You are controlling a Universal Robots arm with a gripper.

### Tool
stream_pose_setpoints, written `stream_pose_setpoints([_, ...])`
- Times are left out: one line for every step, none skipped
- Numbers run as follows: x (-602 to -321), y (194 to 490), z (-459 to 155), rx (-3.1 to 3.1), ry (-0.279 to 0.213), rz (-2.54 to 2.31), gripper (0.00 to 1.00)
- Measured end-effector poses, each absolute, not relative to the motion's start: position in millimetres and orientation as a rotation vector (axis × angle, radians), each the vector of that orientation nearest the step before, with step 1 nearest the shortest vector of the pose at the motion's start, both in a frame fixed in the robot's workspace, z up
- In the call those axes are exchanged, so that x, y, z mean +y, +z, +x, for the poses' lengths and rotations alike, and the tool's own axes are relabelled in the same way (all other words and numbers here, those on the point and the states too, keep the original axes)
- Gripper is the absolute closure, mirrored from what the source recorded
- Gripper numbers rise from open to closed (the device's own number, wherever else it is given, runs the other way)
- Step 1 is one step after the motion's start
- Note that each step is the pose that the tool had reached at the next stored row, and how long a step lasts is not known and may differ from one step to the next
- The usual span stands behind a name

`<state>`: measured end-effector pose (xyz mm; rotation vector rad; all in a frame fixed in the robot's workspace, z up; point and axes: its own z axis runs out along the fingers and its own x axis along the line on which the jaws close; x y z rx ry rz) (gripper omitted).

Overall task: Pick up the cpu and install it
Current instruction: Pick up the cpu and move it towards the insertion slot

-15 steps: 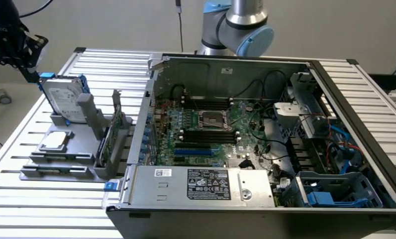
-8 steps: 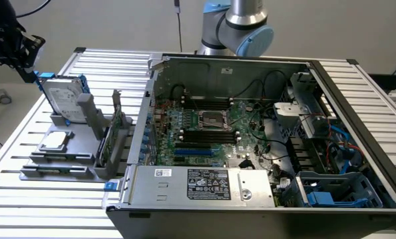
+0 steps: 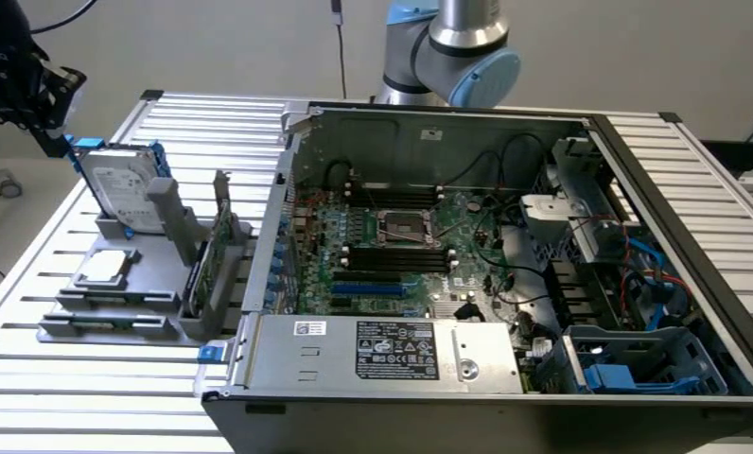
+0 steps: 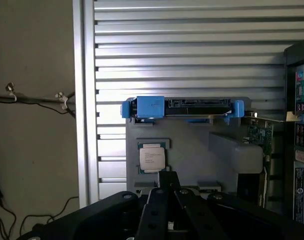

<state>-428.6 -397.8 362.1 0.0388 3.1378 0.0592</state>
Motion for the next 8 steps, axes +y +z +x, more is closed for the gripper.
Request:
stream_pose_setpoints([-397.8, 362.1, -428.6, 3.138, 0.059, 0.039, 0.88])
stream_pose_setpoints([-397.9, 362.1, -428.6, 3.138, 0.059, 0.039, 0.76])
stream_pose_setpoints([-397.8, 362.1, -428.6, 3.138, 0.059, 0.039, 0.76])
stream_pose_setpoints([-397.8, 362.1, -428.6, 3.138, 0.059, 0.039, 0.70])
stream_pose_setpoints([-397.8, 362.1, -428.6, 3.138, 0.059, 0.039, 0.70])
stream_pose_setpoints([-397.8, 362.1, -428.7, 3.138, 0.059, 0.039, 0.64])
stream_pose_setpoints([-397.9, 362.1, -429.1, 3.138, 0.059, 0.039, 0.58])
stream_pose_setpoints([-397.8, 362.0, -429.5, 3.138, 0.059, 0.039, 0.53])
